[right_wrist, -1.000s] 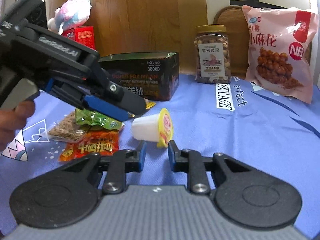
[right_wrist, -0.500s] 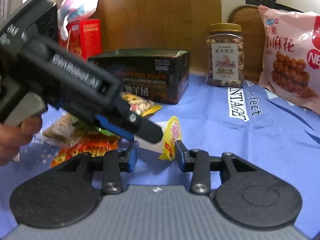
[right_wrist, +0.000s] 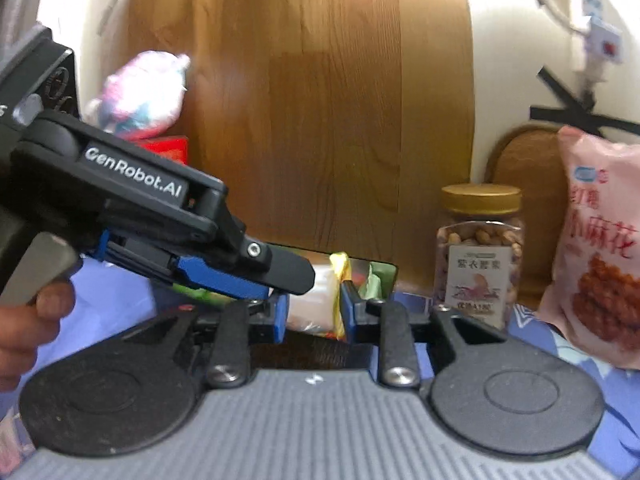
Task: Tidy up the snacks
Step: 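Lift the jelly cup and release it into the black tin box, then grasp the yellow peanut bag with the right gripper, then carry the peanut bag into the black tin box and release, then grasp the green snack bag with the right gripper and lift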
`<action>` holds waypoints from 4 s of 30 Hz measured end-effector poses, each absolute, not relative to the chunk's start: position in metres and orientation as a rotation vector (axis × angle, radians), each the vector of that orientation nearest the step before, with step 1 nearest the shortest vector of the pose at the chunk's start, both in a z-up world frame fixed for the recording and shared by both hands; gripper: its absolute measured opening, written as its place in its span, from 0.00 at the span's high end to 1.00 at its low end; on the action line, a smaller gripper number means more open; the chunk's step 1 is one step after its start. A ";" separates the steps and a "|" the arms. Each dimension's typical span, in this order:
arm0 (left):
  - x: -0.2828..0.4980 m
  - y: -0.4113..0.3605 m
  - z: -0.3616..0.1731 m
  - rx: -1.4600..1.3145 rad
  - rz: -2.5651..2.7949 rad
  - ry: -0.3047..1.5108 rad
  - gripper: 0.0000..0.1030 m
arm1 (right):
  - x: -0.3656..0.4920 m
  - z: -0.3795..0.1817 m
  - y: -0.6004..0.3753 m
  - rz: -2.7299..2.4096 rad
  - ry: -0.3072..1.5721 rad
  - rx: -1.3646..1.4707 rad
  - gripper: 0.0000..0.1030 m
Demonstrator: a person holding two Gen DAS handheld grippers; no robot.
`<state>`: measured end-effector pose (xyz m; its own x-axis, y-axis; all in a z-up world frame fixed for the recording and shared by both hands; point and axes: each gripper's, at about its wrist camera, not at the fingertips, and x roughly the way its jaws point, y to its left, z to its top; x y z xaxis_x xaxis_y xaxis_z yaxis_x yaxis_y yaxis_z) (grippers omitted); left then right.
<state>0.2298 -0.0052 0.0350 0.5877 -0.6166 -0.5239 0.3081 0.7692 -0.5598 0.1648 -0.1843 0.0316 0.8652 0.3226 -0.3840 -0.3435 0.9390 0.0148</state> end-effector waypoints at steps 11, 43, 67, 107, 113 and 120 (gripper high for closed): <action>0.172 0.052 0.012 -0.465 -0.538 0.783 0.51 | 0.106 0.013 -0.224 0.412 0.511 0.158 0.70; 0.108 0.091 -0.021 -0.478 -0.414 0.862 0.69 | 0.088 -0.014 -0.189 0.535 0.696 0.362 0.71; 0.164 0.013 -0.013 -0.365 -0.507 0.866 0.72 | 0.113 -0.026 -0.207 0.414 0.643 0.404 0.88; 0.141 0.067 -0.053 -0.521 -0.447 0.938 0.79 | 0.089 -0.035 -0.169 0.482 0.735 0.359 0.80; 0.141 0.058 -0.054 -0.517 -0.478 0.920 0.80 | 0.092 -0.040 -0.170 0.471 0.727 0.367 0.94; 0.119 0.050 -0.015 -0.483 -0.543 0.800 0.83 | 0.072 -0.019 -0.183 0.486 0.656 0.434 0.95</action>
<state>0.1186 0.0499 -0.0151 0.5763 -0.6184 -0.5342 0.2686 0.7607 -0.5909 0.0723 -0.1827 -0.0188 0.6898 0.5519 -0.4685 -0.2865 0.8025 0.5234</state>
